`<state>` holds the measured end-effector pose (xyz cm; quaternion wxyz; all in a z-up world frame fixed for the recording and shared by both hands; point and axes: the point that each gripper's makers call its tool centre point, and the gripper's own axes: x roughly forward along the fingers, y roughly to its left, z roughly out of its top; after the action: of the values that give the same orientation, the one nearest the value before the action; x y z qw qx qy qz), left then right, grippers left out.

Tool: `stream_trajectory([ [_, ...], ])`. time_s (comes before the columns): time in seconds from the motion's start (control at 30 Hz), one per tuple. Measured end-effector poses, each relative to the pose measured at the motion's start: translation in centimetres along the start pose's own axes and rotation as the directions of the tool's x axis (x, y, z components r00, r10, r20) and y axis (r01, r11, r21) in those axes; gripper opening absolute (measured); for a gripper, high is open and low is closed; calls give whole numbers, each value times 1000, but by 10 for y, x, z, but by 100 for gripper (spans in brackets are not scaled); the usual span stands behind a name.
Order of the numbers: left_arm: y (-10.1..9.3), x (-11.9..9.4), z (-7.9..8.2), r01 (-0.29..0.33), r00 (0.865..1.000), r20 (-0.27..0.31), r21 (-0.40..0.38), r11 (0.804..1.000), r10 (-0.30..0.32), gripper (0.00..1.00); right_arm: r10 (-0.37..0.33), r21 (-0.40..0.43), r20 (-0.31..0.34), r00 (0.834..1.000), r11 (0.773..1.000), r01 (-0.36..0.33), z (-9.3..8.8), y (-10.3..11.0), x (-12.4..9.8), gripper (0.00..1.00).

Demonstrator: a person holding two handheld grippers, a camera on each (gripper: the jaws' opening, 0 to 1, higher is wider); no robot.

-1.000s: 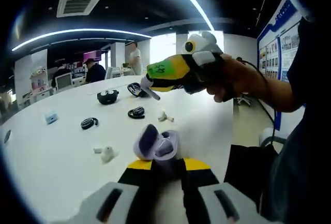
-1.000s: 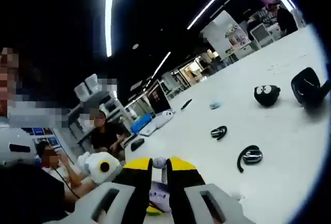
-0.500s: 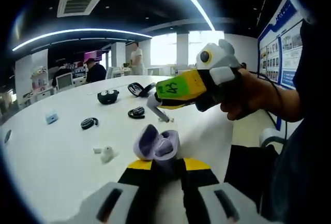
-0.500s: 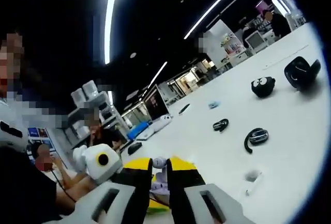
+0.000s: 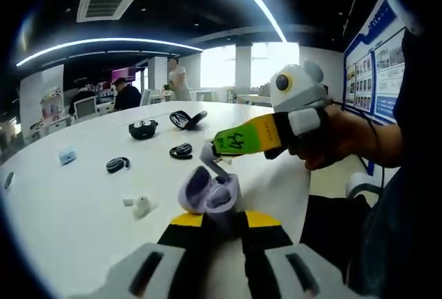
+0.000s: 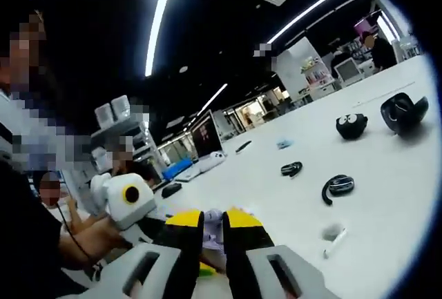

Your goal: Pick up the earbuds from the table and place the earbuds into the earbud case

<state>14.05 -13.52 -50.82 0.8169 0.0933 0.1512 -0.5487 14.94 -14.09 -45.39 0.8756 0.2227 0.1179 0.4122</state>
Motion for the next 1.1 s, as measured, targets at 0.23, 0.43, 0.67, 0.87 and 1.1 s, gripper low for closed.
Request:
stream_trajectory([
  [0.23, 0, 1, 0, -1, 1000, 3, -3, 1000, 1, 21, -8, -4, 5, 1000, 1000, 8, 1, -1, -7, 11],
  [0.43, 0, 1, 0, -1, 1000, 5, -4, 1000, 1, 21, -7, 0, 12, 1000, 1000, 7, 0, 1, -11, 11],
  [0.67, -3, 2, 1, 16, 1000, 4, 9, 1000, -16, 21, 4, -28, -3, 1000, 1000, -5, -4, 4, -14, 0],
  [0.87, -6, 8, 3, 38, 999, 1, 19, 999, -38, 22, -8, -24, -10, 1000, 1000, 8, -4, -4, -14, 1],
  [1.1, -5, 10, 3, 43, 999, 4, 13, 999, -43, 22, -21, -27, -17, 1000, 999, 20, -4, -7, -21, 1],
])
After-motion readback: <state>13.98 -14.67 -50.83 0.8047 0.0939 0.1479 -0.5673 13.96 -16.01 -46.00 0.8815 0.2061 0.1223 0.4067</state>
